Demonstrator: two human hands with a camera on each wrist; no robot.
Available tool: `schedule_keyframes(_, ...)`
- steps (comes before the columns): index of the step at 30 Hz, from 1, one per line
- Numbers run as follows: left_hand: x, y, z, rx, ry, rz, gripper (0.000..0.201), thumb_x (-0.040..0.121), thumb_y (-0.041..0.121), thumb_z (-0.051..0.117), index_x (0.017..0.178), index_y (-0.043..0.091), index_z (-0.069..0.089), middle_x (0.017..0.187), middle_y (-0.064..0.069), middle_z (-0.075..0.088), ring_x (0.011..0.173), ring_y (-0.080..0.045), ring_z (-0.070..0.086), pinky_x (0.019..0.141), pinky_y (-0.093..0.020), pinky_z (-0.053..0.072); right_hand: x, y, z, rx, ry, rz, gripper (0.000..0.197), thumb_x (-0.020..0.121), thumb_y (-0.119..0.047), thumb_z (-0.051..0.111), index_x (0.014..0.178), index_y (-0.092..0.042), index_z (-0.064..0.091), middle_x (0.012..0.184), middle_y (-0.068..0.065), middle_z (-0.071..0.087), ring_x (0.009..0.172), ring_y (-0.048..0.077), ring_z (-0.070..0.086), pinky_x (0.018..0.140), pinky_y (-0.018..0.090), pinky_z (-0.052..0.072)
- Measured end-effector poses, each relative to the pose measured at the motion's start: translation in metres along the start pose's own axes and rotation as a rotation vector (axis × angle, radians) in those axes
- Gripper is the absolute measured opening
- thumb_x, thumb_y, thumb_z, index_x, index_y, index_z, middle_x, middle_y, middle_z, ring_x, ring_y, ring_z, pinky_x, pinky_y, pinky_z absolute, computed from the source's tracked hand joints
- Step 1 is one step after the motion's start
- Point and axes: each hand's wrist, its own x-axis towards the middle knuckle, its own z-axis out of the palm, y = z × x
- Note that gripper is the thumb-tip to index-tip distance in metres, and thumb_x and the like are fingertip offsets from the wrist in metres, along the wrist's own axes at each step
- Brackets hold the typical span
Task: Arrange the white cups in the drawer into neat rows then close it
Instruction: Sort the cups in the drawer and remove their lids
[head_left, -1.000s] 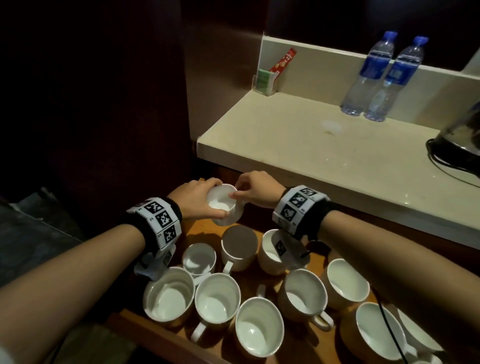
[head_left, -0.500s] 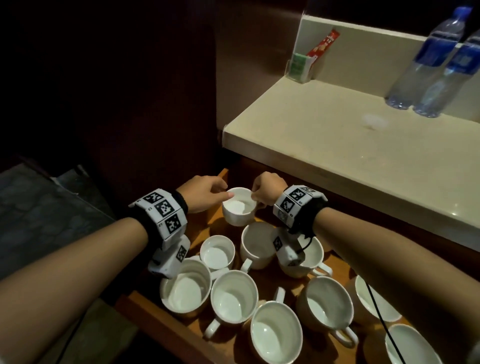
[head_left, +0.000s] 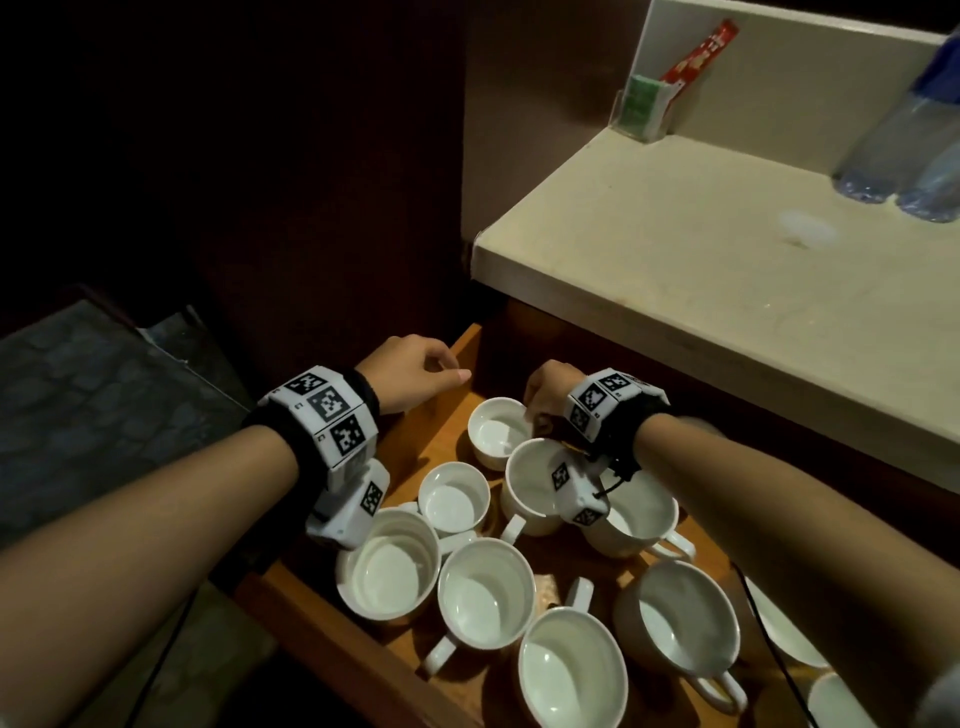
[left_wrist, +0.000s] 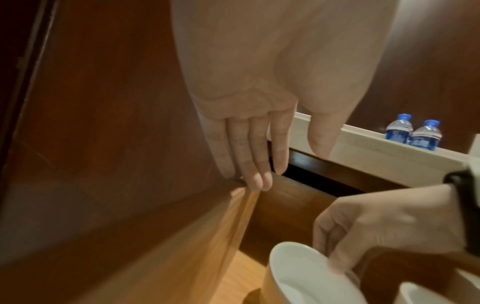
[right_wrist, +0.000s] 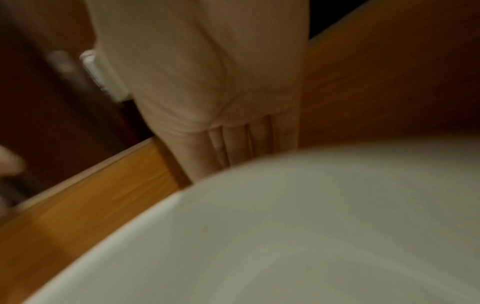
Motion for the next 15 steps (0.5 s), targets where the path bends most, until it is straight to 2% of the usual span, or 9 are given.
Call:
schedule_keyframes(3,0.000,0.003,0.000,0.034,-0.012,0.008,0.037,0.089,0.042,0.055,0.118,0.019,0.059,0.123,-0.003,0.060,0.115,-0.018,0.054,0.095,-0.034,0.046,0.016,0.014,0.004,-0.024,-0.040,-0.018,0.020,0.060,-0.025,0.076,0.078,-0.017,0.073,0.075,0.003,0.074,0.076,0.023,0.072,0.075,0.044,0.060)
schedule_keyframes(5,-0.001,0.005,0.000,0.046,-0.020,0.011,0.037,0.089,0.042,0.055,0.118,0.019,0.059,0.124,-0.003,0.059,0.116,-0.018,0.053,0.096,-0.035,0.046,0.001,0.010,0.000,-0.020,-0.048,-0.031,0.019,0.067,-0.023,0.074,0.084,-0.016,0.074,0.081,0.005,0.075,0.081,0.024,0.071,0.080,0.043,0.059)
schedule_keyframes(7,-0.003,0.009,0.000,0.055,-0.025,0.028,0.037,0.089,0.041,0.055,0.118,0.019,0.060,0.124,-0.003,0.060,0.115,-0.017,0.054,0.095,-0.033,0.045,-0.015,0.005,-0.003,0.054,-0.018,-0.026,0.020,0.078,-0.020,0.070,0.095,-0.010,0.074,0.093,0.008,0.074,0.089,0.026,0.069,0.084,0.037,0.057)
schedule_keyframes(10,-0.004,0.017,0.001,0.057,-0.027,0.064,0.036,0.090,0.039,0.055,0.118,0.017,0.061,0.123,-0.002,0.060,0.115,-0.016,0.054,0.092,-0.029,0.044,-0.028,0.005,-0.013,0.151,0.012,-0.057,0.025,0.084,-0.023,0.067,0.105,-0.008,0.071,0.100,0.008,0.070,0.087,0.018,0.062,0.070,0.028,0.049)
schedule_keyframes(12,-0.005,0.025,0.002,0.056,-0.022,0.096,0.035,0.090,0.038,0.055,0.117,0.017,0.061,0.122,-0.002,0.061,0.114,-0.015,0.054,0.089,-0.025,0.042,-0.042,0.008,-0.021,0.149,0.032,-0.084,0.027,0.086,-0.026,0.066,0.106,-0.009,0.070,0.102,0.008,0.070,0.084,0.015,0.060,0.064,0.024,0.045)
schedule_keyframes(15,-0.008,0.037,0.006,0.048,-0.029,0.145,0.034,0.090,0.035,0.056,0.116,0.015,0.062,0.119,-0.002,0.063,0.112,-0.014,0.055,0.086,-0.023,0.041,-0.065,0.018,-0.031,0.194,0.064,-0.098,0.025,0.088,-0.024,0.064,0.105,-0.007,0.070,0.089,0.006,0.069,0.075,0.012,0.061,0.055,0.017,0.043)
